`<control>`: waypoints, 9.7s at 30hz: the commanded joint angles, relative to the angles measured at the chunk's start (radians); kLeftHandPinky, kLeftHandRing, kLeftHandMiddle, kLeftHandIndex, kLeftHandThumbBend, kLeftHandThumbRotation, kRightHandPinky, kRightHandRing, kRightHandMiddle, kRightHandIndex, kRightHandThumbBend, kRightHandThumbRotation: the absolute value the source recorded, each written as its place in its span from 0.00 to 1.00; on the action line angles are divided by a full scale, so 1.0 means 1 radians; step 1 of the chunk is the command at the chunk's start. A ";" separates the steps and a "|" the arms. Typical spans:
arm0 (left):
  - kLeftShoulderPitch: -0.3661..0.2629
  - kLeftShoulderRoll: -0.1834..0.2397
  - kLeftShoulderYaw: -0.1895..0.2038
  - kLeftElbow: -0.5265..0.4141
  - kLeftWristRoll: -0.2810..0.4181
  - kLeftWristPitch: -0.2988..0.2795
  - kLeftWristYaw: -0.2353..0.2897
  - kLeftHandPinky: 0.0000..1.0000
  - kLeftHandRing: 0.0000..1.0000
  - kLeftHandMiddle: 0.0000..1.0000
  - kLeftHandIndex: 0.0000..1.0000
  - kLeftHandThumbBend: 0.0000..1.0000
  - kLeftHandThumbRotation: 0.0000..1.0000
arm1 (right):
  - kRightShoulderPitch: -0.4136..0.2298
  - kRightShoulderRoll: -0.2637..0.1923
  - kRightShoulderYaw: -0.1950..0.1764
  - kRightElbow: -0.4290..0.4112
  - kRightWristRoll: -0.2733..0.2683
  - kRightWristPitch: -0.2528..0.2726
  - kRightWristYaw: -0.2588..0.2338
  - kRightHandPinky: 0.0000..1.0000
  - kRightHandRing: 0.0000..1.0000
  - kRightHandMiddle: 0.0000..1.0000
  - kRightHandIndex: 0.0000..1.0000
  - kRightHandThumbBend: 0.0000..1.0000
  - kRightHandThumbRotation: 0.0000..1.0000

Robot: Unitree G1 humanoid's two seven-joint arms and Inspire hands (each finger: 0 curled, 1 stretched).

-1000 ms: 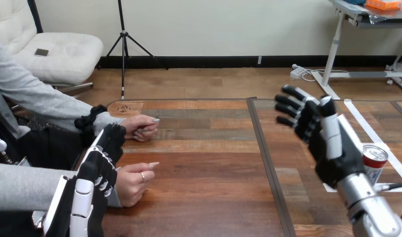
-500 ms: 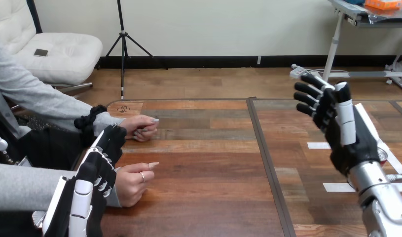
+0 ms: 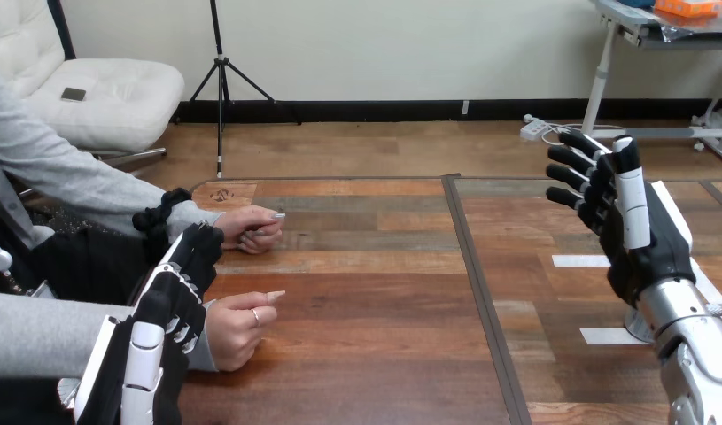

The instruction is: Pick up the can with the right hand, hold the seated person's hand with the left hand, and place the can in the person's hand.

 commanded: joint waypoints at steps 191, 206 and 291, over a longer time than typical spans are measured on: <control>-0.021 0.038 0.004 -0.109 0.022 0.061 0.032 1.00 0.93 0.90 0.90 0.57 1.00 | -0.141 -0.177 0.060 0.473 -0.258 0.149 -0.303 0.86 0.86 0.85 0.86 0.98 0.00; -0.020 0.046 0.005 -0.112 0.022 0.058 0.034 1.00 0.94 0.90 0.90 0.59 1.00 | -0.145 -0.179 0.104 0.473 -0.317 0.175 -0.407 0.65 0.67 0.70 0.72 0.81 0.00; -0.021 0.054 0.018 -0.105 0.024 0.052 0.050 0.96 0.91 0.87 0.87 0.59 1.00 | -0.173 -0.239 0.218 0.278 -0.433 -0.085 -0.400 0.36 0.40 0.43 0.45 0.85 0.00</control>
